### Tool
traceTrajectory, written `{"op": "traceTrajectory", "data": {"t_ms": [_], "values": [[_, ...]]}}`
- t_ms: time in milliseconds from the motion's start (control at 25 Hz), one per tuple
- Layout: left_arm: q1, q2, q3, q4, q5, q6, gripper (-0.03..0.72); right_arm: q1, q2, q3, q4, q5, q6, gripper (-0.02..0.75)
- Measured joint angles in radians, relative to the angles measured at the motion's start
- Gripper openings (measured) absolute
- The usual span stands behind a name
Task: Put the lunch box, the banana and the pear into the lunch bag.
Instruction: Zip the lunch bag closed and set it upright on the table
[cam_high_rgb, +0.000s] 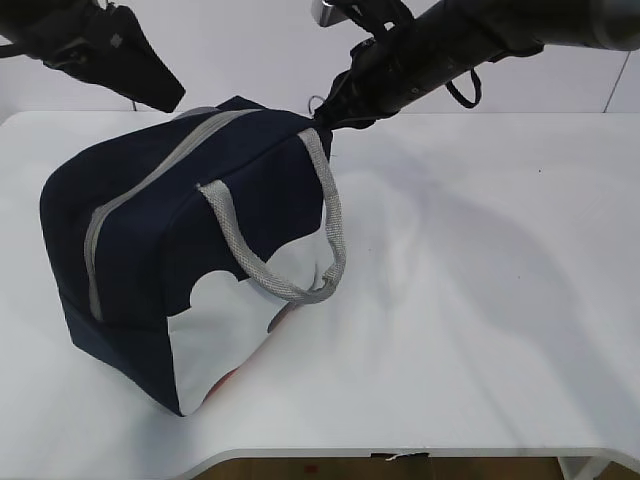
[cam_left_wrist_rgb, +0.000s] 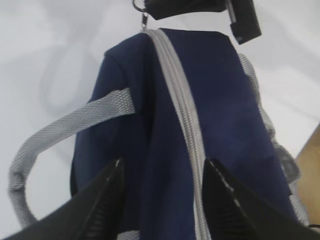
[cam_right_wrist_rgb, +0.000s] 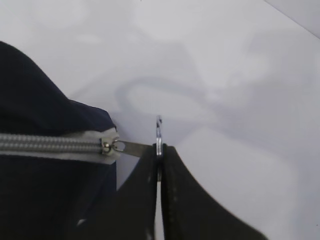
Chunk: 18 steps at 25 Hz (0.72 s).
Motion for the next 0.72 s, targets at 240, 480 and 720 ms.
{"op": "traceTrajectory", "data": {"t_ms": [240, 480, 720], "values": [[0.000, 0.038, -0.032, -0.043, 0.054, -0.002, 0.426, 0.000, 0.000, 0.000, 0.000, 0.000, 0.000, 0.006], [0.000, 0.082, -0.033, -0.104, 0.077, -0.002, 0.591, 0.000, 0.000, 0.000, 0.000, 0.000, 0.000, 0.006], [0.000, 0.119, -0.033, -0.106, 0.055, -0.002, 0.602, 0.000, 0.000, 0.000, 0.000, 0.002, 0.000, 0.006]]}}
